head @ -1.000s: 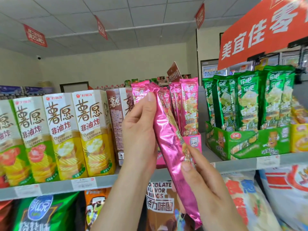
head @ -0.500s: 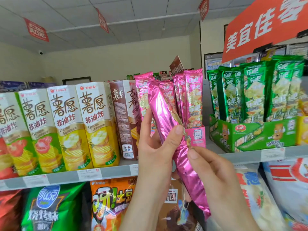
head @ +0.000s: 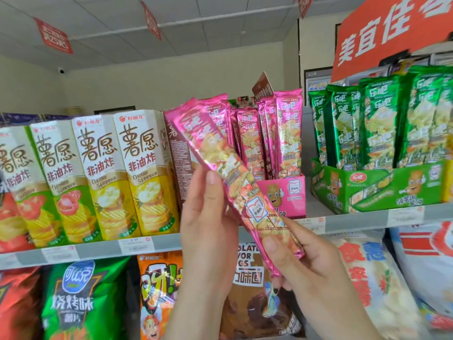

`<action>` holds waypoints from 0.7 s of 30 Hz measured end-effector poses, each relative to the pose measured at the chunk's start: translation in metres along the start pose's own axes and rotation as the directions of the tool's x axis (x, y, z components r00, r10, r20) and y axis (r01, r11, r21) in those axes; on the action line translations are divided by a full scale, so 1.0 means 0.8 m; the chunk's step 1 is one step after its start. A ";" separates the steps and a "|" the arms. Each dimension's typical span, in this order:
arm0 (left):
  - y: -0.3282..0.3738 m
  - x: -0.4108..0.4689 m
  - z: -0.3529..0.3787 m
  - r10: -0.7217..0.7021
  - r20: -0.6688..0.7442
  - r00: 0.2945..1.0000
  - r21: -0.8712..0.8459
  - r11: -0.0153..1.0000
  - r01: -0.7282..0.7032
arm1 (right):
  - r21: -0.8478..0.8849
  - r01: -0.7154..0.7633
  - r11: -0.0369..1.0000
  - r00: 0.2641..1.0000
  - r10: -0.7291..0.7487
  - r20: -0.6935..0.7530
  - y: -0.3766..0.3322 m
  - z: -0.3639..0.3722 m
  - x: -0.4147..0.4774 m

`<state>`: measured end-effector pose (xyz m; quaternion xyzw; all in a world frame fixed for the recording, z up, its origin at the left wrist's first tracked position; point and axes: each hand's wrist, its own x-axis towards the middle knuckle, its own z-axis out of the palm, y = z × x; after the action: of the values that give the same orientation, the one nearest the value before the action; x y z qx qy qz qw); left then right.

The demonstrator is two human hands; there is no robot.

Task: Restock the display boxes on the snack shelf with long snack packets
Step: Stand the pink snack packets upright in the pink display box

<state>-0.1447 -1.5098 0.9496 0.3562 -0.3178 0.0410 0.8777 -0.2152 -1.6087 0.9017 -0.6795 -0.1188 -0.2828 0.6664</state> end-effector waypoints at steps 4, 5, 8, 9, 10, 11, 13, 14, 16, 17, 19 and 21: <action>-0.010 -0.013 -0.003 -0.039 0.048 0.998 0.102 0.994 0.034 | -0.208 0.141 0.968 0.977 -0.170 -0.131 0.001 0.009 0.001; -0.011 -0.015 -0.005 -0.037 0.050 0.998 0.153 0.988 0.029 | -0.271 0.162 0.949 0.968 -0.206 -0.142 0.000 0.009 0.001; -0.013 -0.023 -0.007 -0.043 0.083 0.996 0.325 0.946 0.014 | -0.391 0.205 0.897 0.935 -0.297 -0.191 0.000 0.009 0.002; -0.015 -0.026 -0.007 -0.038 0.104 0.994 0.360 0.933 -0.002 | -0.410 0.215 0.886 0.930 -0.314 -0.191 -0.001 0.010 0.002; -0.016 -0.028 -0.009 -0.029 0.111 0.993 0.376 0.927 -0.016 | -0.407 0.225 0.885 0.932 -0.318 -0.177 -0.001 0.010 0.001; -0.016 -0.028 -0.009 -0.013 0.100 0.995 0.377 0.926 -0.026 | -0.375 0.227 0.899 0.942 -0.300 -0.149 -0.001 0.009 0.000; -0.012 -0.025 -0.012 0.017 0.071 0.997 0.349 0.936 -0.041 | -0.184 0.184 0.966 0.981 -0.193 -0.035 -0.001 0.003 -0.001; -0.010 -0.023 -0.014 0.020 0.064 0.998 0.333 0.942 -0.041 | -0.079 0.135 0.988 0.990 -0.133 0.036 -0.002 -0.001 -0.002; -0.007 -0.021 -0.017 0.014 0.051 0.999 0.297 0.954 -0.029 | -0.049 0.099 0.994 0.991 -0.093 0.101 -0.002 -0.006 -0.004; -0.006 -0.021 -0.017 -0.009 0.040 0.999 0.289 0.957 -0.003 | -0.093 0.118 0.989 0.991 -0.111 0.081 -0.002 -0.006 -0.005; -0.004 -0.022 -0.020 -0.046 0.038 0.998 0.297 0.954 0.032 | -0.249 0.207 0.946 0.976 -0.216 -0.007 0.003 -0.005 -0.006; -0.001 -0.020 -0.023 -0.049 0.082 0.995 0.337 0.941 0.019 | -0.470 0.265 0.842 0.941 -0.332 -0.066 0.007 -0.002 -0.008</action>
<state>-0.1472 -1.4961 0.9296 0.5076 -0.3389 0.0633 0.7896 -0.2179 -1.6094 0.8936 -0.7671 -0.1052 -0.4516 0.4432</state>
